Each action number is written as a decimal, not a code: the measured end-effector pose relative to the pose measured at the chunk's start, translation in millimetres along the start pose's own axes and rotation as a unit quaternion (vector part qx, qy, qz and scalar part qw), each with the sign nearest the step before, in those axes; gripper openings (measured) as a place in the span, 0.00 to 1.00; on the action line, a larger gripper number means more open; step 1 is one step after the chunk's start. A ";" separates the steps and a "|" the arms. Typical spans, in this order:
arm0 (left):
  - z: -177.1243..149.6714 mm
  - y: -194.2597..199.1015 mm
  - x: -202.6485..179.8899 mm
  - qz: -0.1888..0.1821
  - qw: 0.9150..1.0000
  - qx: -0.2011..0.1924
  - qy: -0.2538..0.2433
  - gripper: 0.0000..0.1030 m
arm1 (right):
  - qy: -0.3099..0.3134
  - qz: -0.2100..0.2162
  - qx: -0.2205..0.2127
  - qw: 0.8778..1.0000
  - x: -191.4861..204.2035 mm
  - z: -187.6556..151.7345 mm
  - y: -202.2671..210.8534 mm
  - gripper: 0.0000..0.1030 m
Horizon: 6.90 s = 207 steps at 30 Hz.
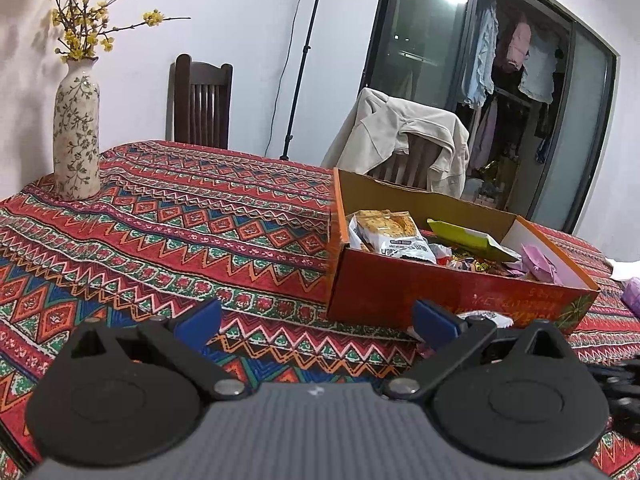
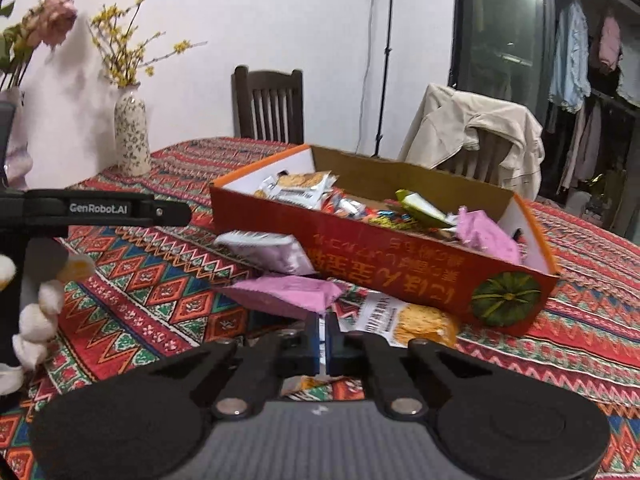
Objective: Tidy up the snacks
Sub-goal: 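Move both grippers back toward the snacks lying beside the box, then grasp a white oat-cracker packet with the left gripper while the right grasps a white packet, then lift both held packets and carry them over the cardboard box, then open both grippers to drop the packets into the box, then move both grippers back toward the snacks beside the box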
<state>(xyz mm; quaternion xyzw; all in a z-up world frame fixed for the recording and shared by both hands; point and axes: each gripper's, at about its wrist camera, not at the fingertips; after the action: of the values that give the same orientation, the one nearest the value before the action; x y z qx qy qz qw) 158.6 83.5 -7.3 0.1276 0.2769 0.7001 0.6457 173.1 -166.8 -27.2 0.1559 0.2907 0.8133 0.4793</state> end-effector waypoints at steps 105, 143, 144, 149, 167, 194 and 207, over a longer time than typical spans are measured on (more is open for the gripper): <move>-13.1 -39.6 -67.1 -0.085 0.992 0.092 -0.029 0.43 | -0.128 -0.036 -0.053 0.990 -87.8 -32.2 3.5 0.41; 99.7 -55.0 -131.1 -0.024 0.996 -0.056 -0.061 0.44 | -0.143 -0.071 -0.137 0.978 -112.2 95.0 -27.0 0.40; 97.0 -59.9 -129.9 -0.024 0.996 -0.057 -0.061 0.43 | -0.144 -0.074 -0.139 0.977 -113.6 93.3 -31.2 0.40; 87.2 -81.1 -125.9 -0.016 0.996 -0.049 -0.071 0.43 | -0.141 -0.068 -0.138 0.978 -120.0 82.6 -49.7 0.40; 73.4 -82.8 -114.9 -0.003 0.996 -0.066 -0.064 1.00 | -0.148 -0.091 -0.119 0.978 -126.9 69.3 -63.1 0.99; 69.5 -18.5 -107.0 0.015 0.998 -0.015 -0.056 1.00 | -0.125 -0.092 -0.069 0.985 -108.5 56.1 6.9 0.99; 9.2 -10.5 -74.6 0.012 0.998 0.027 -0.056 1.00 | -0.093 -0.088 0.025 0.991 -89.4 0.6 -4.6 0.99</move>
<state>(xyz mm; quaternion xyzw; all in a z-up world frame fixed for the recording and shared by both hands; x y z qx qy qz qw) 182.2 13.0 7.8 0.1872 0.2571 0.6918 0.6482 220.7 -242.7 -27.4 0.2167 0.2777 0.7423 0.5700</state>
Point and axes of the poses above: each gripper's, at about its wrist camera, not at the fingertips, and y roughly against the way its jaws point, x to its left, z to its top, and after that the axes turned 7 degrees about x, right-handed
